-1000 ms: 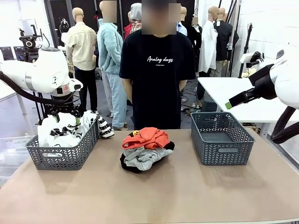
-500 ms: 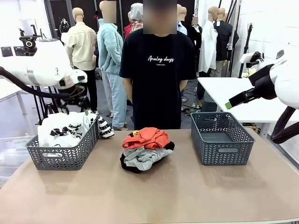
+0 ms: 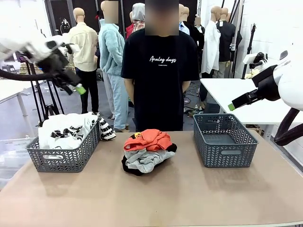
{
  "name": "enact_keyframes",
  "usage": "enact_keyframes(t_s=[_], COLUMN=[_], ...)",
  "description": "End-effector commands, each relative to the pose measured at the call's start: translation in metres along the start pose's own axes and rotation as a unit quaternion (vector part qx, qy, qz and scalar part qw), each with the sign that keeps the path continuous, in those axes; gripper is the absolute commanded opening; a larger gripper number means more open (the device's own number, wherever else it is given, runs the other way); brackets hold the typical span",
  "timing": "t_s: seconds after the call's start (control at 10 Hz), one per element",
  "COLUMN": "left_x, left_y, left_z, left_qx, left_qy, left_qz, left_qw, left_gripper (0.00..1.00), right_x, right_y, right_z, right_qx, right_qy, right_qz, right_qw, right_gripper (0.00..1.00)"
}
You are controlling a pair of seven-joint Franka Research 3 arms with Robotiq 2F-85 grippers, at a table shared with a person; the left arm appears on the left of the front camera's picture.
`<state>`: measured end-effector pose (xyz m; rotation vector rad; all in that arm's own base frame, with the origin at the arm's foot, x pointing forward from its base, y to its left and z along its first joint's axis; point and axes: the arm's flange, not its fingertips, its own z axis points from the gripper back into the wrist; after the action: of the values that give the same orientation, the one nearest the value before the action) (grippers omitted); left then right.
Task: Sort the tops and bottoms.
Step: Lift clothes from the center of the table with your right hand.
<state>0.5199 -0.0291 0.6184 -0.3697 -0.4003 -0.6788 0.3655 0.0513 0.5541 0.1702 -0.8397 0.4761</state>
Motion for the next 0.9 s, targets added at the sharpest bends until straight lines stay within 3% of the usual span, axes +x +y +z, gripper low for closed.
enact_keyframes(t_s=[0.0,0.1,0.2,0.4,0.5,0.8], left_x=[-0.031,-0.028,-0.021,-0.021,-0.029,-0.048], left_y=[0.01,0.019,0.01,0.01,0.017,-0.061], left_z=[0.013,0.016,0.02,0.02,0.027,0.069], left_qx=[0.004,0.09,0.004,0.004,0.025,0.093], left_qy=[-0.052,-0.101,-0.016,-0.016,-0.04,-0.089], left_qz=[-0.018,0.114,-0.016,-0.016,0.016,-0.066], left_qw=[0.998,0.984,1.0,1.0,0.999,0.989], left_gripper=[1.0,1.0,1.0,1.0,1.0,1.0], right_x=[-0.001,-0.001,-0.001,-0.001,-0.001,-0.001], right_y=[-0.001,-0.001,-0.001,-0.001,-0.001,-0.001], right_z=[-0.002,-0.002,-0.002,-0.002,-0.002,-0.002], right_qx=[0.007,0.007,0.007,0.007,0.007,0.007], right_qy=[0.0,0.0,0.0,0.0,0.0,0.0], right_qz=[-0.003,-0.003,-0.003,-0.003,-0.003,-0.003], right_qw=[1.0,1.0,1.0,1.0,1.0,1.0], right_gripper=[1.0,1.0,1.0,1.0,1.0,1.0])
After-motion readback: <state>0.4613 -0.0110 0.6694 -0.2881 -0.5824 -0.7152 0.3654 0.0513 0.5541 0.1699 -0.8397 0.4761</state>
